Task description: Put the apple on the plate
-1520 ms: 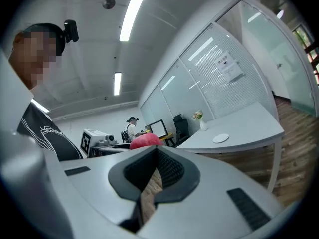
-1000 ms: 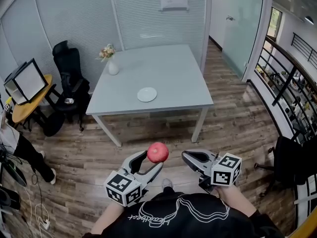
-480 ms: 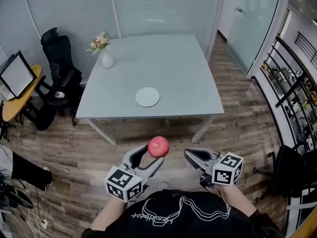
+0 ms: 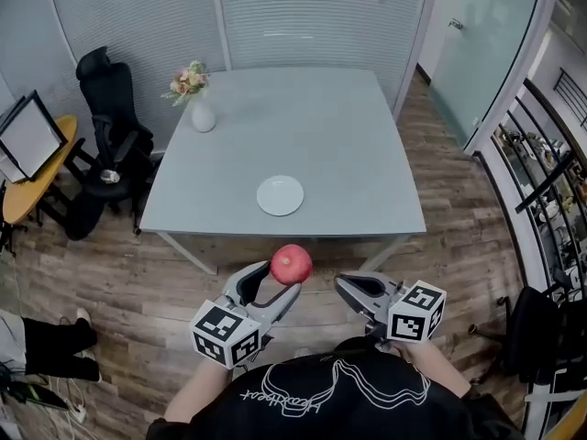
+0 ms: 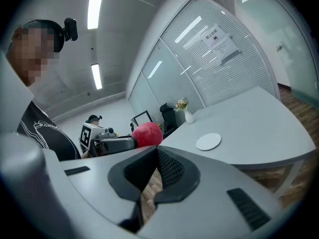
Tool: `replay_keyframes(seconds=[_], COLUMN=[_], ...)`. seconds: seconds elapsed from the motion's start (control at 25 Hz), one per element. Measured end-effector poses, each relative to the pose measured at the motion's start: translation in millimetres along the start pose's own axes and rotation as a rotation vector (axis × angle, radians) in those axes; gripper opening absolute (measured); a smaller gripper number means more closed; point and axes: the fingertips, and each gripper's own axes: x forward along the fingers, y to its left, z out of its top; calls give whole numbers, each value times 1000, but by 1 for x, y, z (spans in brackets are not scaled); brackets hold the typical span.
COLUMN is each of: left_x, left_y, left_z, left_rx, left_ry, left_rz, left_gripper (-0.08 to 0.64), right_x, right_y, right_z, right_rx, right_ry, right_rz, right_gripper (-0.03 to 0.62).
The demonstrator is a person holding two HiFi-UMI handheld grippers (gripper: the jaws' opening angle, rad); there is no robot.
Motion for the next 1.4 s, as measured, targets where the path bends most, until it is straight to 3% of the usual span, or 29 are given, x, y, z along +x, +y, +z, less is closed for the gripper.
replay_keyframes(seconds=[0.48, 1.0, 1.4], left_x=[52, 117, 162], left_y=[44, 124, 185], left_z=[17, 26, 10], left_rx=[-9, -41, 14], left_ry=[18, 72, 140], left_rz=[71, 177, 250], left_gripper=[278, 278, 278], right_x=[24, 85, 112], right_y=[-69, -150, -197], right_z=[35, 69, 75], right_rx=[25, 57, 87], right_ry=[16, 103, 145], right_rz=[45, 106, 94], right_gripper=[8, 8, 8])
